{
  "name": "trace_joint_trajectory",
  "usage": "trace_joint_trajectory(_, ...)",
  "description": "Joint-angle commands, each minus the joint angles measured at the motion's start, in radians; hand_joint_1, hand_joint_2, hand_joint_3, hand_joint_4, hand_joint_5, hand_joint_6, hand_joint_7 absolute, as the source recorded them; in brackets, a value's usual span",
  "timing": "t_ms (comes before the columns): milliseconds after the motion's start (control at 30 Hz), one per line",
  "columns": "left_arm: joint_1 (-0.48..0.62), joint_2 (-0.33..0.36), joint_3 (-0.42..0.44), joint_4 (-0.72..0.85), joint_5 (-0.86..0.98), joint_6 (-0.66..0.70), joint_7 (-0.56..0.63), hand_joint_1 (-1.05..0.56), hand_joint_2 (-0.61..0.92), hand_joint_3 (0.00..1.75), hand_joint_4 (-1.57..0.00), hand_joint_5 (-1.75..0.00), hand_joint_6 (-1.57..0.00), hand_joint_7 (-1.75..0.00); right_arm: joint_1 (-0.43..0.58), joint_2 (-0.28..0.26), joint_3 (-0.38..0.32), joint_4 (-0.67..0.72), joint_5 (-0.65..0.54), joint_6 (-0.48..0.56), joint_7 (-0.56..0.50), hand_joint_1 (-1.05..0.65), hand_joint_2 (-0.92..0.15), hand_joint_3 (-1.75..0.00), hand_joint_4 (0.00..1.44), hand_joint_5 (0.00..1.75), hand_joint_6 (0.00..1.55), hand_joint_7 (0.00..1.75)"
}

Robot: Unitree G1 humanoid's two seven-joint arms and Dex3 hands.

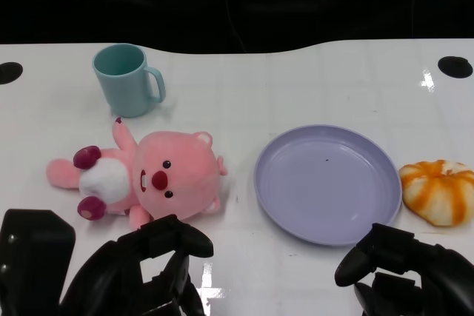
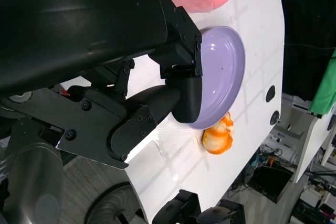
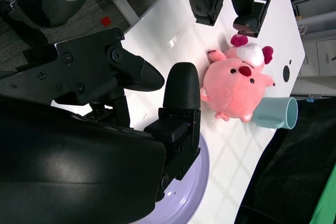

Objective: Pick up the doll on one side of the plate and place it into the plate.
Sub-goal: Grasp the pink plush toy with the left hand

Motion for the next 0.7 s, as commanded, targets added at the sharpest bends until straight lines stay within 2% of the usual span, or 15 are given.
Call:
trace_joint_trajectory(33, -0.005, 0.019, 0.018, 0.001, 0.003, -0.011, -0.012, -0.26, 0.63, 1.04, -0.71, -1.75, -0.59, -1.64, -0.001, -0.008, -0.003, -0.007, -0.008, -0.010, -0.004, -0.16, -0.78, -0.84, 0.52, 1.74, 0.48, 1.44)
trace_joint_trajectory(200, -0.016, 0.019, 0.033, 0.005, 0.009, -0.012, -0.003, -0.27, 0.60, 1.05, -0.65, -1.74, -0.62, -1.53, -0.010, -0.003, 0.000, -0.002, -0.007, -0.005, -0.008, -0.15, -0.77, -0.85, 0.53, 1.74, 0.48, 1.44)
trace_joint_trajectory(333, -0.027, 0.014, 0.054, -0.002, 0.010, -0.011, 0.012, -0.28, 0.53, 1.12, -0.66, -1.63, -0.66, -1.38, -0.016, -0.010, 0.008, 0.008, -0.024, -0.022, -0.006, -0.15, -0.77, -0.85, 0.52, 1.73, 0.48, 1.44)
trace_joint_trajectory(433, -0.039, 0.009, 0.081, -0.010, -0.002, -0.001, 0.019, -0.31, 0.55, 1.06, -0.61, -1.58, -0.64, -1.26, -0.019, 0.004, 0.004, 0.015, -0.017, -0.020, -0.005, -0.14, -0.77, -0.85, 0.53, 1.73, 0.48, 1.44)
trace_joint_trajectory(533, -0.045, 0.006, 0.101, -0.023, -0.009, -0.001, 0.020, -0.34, 0.67, 0.77, -0.59, -1.44, -0.63, -1.04, -0.025, 0.007, 0.005, 0.019, -0.019, -0.018, -0.008, -0.15, -0.78, -0.84, 0.53, 1.74, 0.48, 1.44)
trace_joint_trajectory(633, -0.051, 0.014, 0.115, -0.039, 0.000, -0.024, 0.013, -0.36, 0.86, 0.39, -0.56, -1.29, -0.64, -0.75, -0.029, 0.009, 0.010, 0.022, -0.021, -0.019, -0.009, -0.14, -0.78, -0.84, 0.53, 1.74, 0.48, 1.44)
trace_joint_trajectory(700, -0.064, 0.036, 0.120, -0.052, 0.020, -0.045, 0.005, -0.37, 0.91, 0.30, -0.55, -1.22, -0.63, -0.65, -0.031, 0.010, 0.013, 0.023, -0.023, -0.022, -0.009, -0.14, -0.78, -0.84, 0.53, 1.74, 0.48, 1.44)
